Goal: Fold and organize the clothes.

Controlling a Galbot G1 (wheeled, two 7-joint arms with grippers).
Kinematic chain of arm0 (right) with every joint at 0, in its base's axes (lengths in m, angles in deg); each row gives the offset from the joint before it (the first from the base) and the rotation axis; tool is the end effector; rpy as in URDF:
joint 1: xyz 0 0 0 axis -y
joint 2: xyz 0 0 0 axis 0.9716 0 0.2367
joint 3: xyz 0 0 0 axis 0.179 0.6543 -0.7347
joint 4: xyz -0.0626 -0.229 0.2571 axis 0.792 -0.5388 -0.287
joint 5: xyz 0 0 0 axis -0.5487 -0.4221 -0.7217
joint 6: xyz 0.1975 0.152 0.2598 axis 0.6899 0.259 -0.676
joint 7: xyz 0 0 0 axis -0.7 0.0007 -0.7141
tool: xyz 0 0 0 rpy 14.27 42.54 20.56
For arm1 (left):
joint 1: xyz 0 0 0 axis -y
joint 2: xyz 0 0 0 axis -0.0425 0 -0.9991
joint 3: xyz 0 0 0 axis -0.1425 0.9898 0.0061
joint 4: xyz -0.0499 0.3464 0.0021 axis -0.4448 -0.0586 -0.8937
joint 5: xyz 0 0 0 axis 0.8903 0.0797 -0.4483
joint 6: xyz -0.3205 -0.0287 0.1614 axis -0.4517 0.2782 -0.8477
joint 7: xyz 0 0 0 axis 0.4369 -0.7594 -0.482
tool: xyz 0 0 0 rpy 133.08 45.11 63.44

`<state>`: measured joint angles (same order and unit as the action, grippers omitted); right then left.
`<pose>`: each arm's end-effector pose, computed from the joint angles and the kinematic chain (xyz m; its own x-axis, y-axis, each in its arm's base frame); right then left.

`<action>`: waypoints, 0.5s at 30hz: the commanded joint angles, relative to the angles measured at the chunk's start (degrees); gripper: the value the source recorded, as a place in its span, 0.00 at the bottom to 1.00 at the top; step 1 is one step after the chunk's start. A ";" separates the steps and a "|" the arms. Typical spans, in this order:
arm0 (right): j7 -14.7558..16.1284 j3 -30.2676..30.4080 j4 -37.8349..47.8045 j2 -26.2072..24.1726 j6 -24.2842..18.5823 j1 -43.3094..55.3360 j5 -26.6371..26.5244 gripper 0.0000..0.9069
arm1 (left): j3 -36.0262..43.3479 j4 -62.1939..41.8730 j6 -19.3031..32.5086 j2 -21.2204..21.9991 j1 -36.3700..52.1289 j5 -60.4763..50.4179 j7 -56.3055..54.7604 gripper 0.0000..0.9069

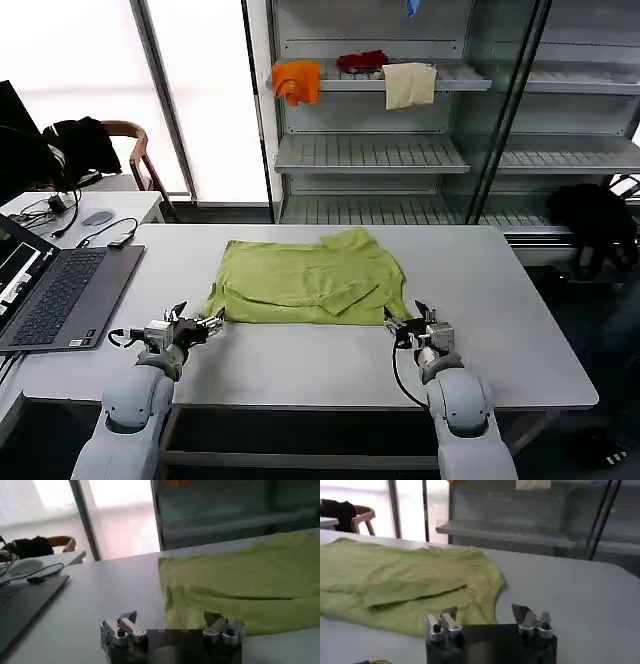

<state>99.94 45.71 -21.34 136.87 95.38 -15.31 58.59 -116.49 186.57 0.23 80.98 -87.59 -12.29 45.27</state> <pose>0.3437 -0.0036 -0.2826 -0.9219 -0.1283 0.3655 -0.1651 0.9837 -0.0710 0.3547 0.0993 -0.2737 -0.9165 0.0180 0.3996 0.0776 0.9880 0.1335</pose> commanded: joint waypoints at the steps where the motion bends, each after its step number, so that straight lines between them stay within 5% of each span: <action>1: 0.39 -0.39 -0.08 -0.04 -0.51 -1.31 0.20 0.00 | 0.06 -0.29 0.03 -0.05 -0.18 -0.16 0.07 0.34; 2: 0.52 -0.36 -0.18 -0.07 -0.52 -1.34 0.21 0.00 | 0.10 -0.29 0.08 -0.05 -0.22 -0.19 0.20 0.34; 3: 0.69 -0.35 -0.35 -0.13 -0.51 -1.34 0.18 0.00 | 0.16 -0.30 0.09 -0.08 -0.25 -0.18 0.27 0.10; 5: 0.90 -0.33 -0.77 -0.18 -0.49 -1.40 0.14 0.00 | 0.23 -0.40 0.14 -0.02 -0.26 -0.27 0.50 0.01; 15: 1.51 -0.03 -2.41 -0.63 -0.27 -1.41 -0.03 0.00 | 0.46 -1.21 0.21 -0.11 -0.15 -0.48 1.97 0.01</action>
<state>101.30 45.75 -23.46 136.15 95.24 -16.43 58.51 -116.09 185.56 0.42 80.97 -87.67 -12.73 46.66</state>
